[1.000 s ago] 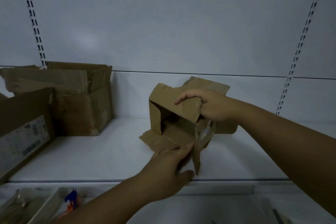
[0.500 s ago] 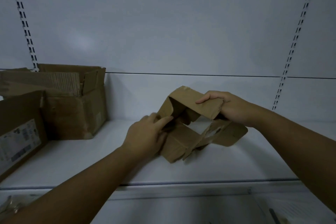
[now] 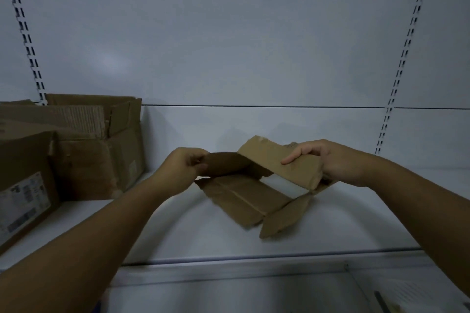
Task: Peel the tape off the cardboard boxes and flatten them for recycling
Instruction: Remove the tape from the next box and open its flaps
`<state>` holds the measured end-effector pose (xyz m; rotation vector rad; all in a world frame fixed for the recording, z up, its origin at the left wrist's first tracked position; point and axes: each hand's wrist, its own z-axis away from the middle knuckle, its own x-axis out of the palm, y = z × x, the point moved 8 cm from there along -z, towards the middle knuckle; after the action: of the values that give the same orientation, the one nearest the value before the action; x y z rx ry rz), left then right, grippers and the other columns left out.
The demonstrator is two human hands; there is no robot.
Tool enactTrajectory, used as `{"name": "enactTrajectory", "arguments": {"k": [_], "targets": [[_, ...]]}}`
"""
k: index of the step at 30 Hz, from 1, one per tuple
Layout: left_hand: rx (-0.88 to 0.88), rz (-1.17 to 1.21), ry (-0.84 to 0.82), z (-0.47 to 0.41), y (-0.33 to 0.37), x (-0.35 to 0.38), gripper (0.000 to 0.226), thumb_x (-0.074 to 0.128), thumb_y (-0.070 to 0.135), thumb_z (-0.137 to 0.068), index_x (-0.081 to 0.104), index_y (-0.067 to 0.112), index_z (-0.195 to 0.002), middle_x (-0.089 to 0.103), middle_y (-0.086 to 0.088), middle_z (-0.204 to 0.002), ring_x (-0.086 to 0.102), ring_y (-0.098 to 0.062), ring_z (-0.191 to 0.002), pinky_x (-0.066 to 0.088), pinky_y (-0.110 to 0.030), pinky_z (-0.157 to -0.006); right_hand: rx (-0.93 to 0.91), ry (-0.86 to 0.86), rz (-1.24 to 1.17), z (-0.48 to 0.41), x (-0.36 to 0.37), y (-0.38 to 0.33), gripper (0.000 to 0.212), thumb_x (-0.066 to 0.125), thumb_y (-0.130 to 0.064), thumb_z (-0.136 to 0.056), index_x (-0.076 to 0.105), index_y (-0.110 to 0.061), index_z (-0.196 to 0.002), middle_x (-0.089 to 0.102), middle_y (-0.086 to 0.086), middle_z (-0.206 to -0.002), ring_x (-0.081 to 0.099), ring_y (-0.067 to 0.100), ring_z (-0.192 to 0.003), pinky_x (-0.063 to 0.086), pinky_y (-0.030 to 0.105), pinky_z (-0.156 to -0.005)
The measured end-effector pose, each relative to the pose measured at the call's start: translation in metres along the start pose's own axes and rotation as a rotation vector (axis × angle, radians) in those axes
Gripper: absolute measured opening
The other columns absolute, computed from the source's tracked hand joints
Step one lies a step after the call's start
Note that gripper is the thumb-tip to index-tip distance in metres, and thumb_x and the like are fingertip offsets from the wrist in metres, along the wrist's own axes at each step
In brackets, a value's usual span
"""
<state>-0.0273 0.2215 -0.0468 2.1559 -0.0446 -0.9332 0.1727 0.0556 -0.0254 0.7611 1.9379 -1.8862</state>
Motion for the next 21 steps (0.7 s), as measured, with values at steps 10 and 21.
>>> {"name": "enactTrajectory", "arguments": {"k": [10, 21], "targets": [[0.02, -0.051, -0.42, 0.05, 0.02, 0.041, 0.017, 0.062, 0.018, -0.057, 0.061, 0.027, -0.071, 0.06, 0.018, -0.12, 0.056, -0.003, -0.114, 0.044, -0.029, -0.102, 0.211, -0.183, -0.217, 0.017, 0.018, 0.062, 0.049, 0.043, 0.019, -0.084, 0.074, -0.012, -0.062, 0.072, 0.006, -0.086, 0.067, 0.018, -0.082, 0.052, 0.021, -0.069], [0.113, -0.187, -0.288, 0.057, 0.025, 0.073, 0.007, 0.066, 0.031, -0.084, 0.061, 0.035, -0.081, 0.062, 0.015, -0.094, 0.052, 0.0, -0.084, 0.046, -0.026, -0.08, 0.154, 0.109, 0.359, 0.001, 0.027, 0.056, 0.031, 0.066, -0.04, -0.085, 0.06, -0.028, -0.113, 0.059, -0.012, -0.111, 0.055, 0.009, -0.106, 0.042, 0.024, -0.089]]}}
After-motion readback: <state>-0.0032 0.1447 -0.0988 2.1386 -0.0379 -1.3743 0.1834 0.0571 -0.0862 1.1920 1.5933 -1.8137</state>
